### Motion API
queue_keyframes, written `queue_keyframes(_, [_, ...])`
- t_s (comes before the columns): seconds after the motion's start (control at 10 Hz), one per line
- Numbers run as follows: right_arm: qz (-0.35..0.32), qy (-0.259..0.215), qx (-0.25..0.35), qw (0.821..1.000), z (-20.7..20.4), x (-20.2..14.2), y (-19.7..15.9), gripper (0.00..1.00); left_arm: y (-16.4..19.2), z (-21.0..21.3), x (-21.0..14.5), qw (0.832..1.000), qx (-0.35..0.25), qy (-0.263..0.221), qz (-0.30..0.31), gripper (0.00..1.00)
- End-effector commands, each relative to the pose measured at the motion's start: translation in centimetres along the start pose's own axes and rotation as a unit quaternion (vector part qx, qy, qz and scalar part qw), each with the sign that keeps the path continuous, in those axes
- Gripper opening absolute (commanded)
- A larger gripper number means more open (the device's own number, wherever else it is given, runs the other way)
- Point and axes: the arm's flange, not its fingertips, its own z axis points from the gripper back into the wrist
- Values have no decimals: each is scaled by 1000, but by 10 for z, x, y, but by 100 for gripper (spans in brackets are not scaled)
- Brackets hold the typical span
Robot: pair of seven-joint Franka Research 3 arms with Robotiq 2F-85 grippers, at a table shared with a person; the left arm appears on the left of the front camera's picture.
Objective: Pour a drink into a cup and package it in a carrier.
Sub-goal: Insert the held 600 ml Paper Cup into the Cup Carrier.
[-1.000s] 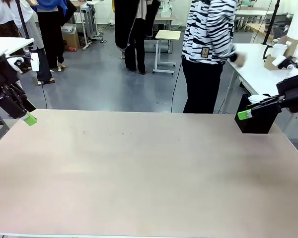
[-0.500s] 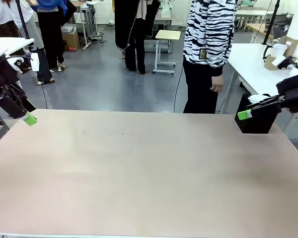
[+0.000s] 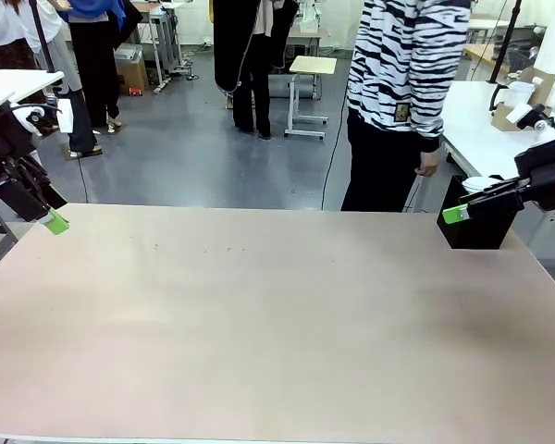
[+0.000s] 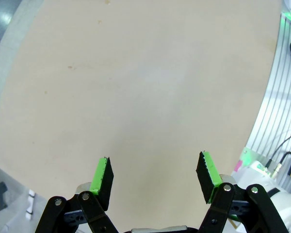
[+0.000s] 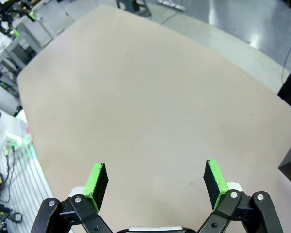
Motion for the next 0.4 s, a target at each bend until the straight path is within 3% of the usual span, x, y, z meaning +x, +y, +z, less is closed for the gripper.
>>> queue_keyframes(0.0, [11, -1, -2, 1000, 1, -2, -1, 100, -1, 1, 0, 1000, -3, -6, 2, 86])
queue_keyframes(0.3, [11, -1, -2, 1000, 1, -2, -1, 100, -1, 1, 0, 1000, -3, -6, 2, 86])
